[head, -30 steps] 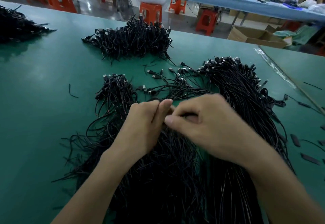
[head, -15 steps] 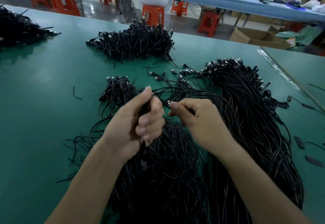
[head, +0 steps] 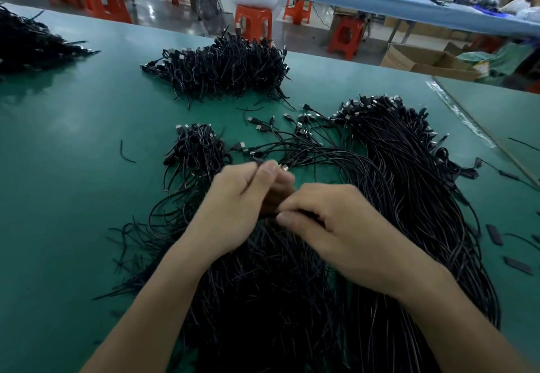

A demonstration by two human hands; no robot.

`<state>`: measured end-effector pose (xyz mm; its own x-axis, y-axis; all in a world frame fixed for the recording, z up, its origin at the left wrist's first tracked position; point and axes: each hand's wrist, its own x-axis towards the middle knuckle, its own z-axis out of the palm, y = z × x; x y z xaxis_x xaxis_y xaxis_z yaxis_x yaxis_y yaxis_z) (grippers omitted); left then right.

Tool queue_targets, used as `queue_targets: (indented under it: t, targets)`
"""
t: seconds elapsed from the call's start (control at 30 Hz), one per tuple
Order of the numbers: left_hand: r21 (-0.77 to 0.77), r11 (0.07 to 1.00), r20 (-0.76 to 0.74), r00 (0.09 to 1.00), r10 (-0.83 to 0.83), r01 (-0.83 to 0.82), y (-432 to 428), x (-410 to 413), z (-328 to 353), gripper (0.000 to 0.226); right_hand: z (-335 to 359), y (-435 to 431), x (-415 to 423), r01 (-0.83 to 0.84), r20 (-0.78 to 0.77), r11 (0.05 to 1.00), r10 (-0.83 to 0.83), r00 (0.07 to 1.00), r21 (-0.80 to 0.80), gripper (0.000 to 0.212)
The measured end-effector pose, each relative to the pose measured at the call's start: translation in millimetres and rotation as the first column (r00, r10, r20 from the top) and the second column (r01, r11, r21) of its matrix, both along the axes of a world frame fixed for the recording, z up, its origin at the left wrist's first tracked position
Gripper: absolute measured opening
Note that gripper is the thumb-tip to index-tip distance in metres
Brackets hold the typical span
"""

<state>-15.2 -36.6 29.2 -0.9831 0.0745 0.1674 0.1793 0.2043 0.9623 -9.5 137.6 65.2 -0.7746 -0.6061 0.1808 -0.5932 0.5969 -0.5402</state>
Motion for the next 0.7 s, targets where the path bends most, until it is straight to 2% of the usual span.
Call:
queue_targets:
  t: [0.03,0.1,0.17,0.27,0.4,0.5,0.6,0.7]
  targets:
    - [-0.047,0.996,0.058,0.996,-0.067,0.07,1,2,2,0.044,2,3,-3,0.006,-0.029,0.999,-0.007,1.0,-0.036,0.012]
    - [0.04,0.975,0.183,0.958,-0.221,0.217,3,7,8,0.054,5,7,-7,0.026,-0.075,0.993,-0.035,0.997,-0.119,0.004]
    - [0.064,0.964,0.234,0.936,-0.265,0.257,3,8,11,0.063,4,8,-9,0.056,-0.078,0.978,-0.073,0.994,-0.201,0.011]
    - [0.106,0.95,0.294,0.903,-0.313,0.295,-1,9,12,0.064,2,8,-12,0.089,0.018,0.959,-0.087,0.996,-0.27,0.015]
    - [0.255,0.869,0.312,0.815,-0.488,0.423,-10,10,13,0.061,5,10,-11,-0.003,0.259,0.929,0.106,0.96,-0.371,0.01]
    - [0.357,0.811,0.305,0.763,-0.57,0.464,-13,9,10,0.058,9,9,-10,-0.035,0.262,0.935,0.135,0.955,-0.352,0.011]
    - [0.404,0.829,0.309,0.796,-0.521,0.386,-6,8,8,0.06,10,7,-12,-0.028,0.216,0.963,0.089,0.972,-0.269,0.01]
    - [0.271,0.928,0.31,0.89,-0.334,0.255,0,6,5,0.055,7,5,-13,0.012,0.166,0.985,0.018,0.986,-0.174,0.017]
